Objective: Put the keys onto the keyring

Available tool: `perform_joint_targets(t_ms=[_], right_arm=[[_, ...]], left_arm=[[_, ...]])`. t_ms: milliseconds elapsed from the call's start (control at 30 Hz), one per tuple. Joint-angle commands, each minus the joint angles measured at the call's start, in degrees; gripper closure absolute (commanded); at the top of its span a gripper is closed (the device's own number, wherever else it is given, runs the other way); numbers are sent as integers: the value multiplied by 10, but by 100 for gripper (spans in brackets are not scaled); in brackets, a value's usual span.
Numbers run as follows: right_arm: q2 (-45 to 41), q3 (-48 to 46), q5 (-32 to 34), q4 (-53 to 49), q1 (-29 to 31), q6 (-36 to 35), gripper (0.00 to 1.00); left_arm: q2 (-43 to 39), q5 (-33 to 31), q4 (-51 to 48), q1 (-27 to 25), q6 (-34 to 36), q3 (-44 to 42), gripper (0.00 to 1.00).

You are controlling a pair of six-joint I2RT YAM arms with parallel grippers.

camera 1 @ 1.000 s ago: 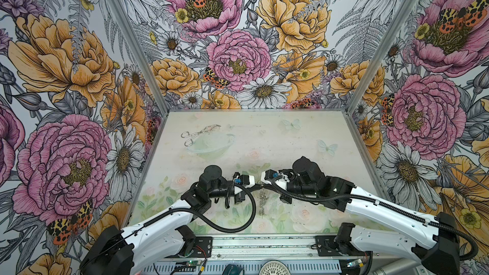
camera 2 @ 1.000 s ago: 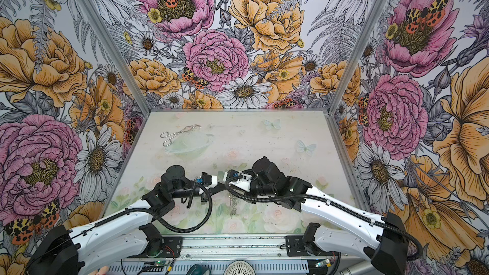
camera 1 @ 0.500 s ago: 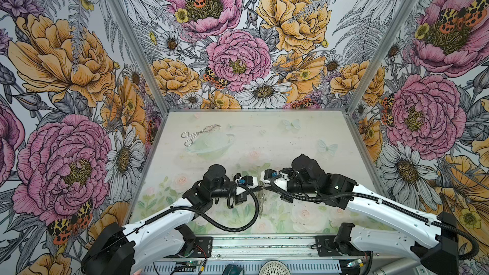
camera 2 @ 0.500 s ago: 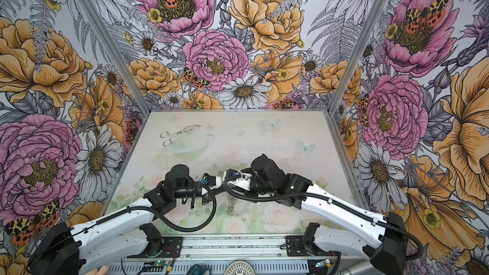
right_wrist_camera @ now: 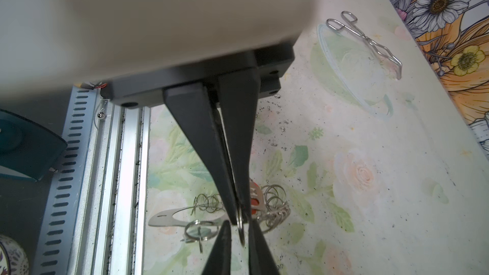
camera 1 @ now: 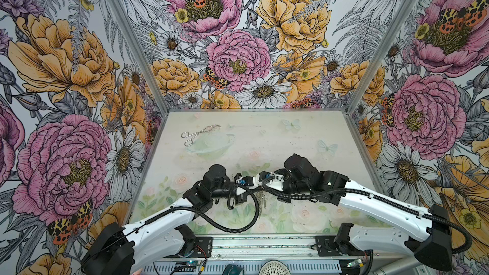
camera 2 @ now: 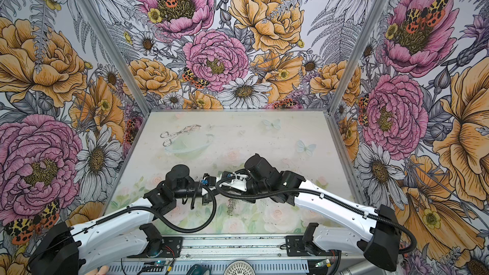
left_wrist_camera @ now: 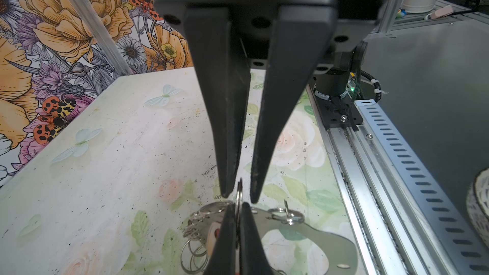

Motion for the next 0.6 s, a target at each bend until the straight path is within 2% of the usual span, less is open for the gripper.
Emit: perform_joint_targets(t_ms=[0, 333, 433, 567], right_arm=[[5, 21, 8, -3, 5, -3, 86], [9, 25, 17, -2, 5, 2, 100], [8, 26, 27, -1, 5, 6, 100], [-3, 28, 26, 7, -6, 27, 100]], left_arm=[[-7, 1, 1, -4, 7, 15, 100], [-9, -1, 0, -5, 7, 15, 100], [-9, -3, 0, -6, 7, 14, 99], [-6, -6, 0, -5, 6, 14, 93]])
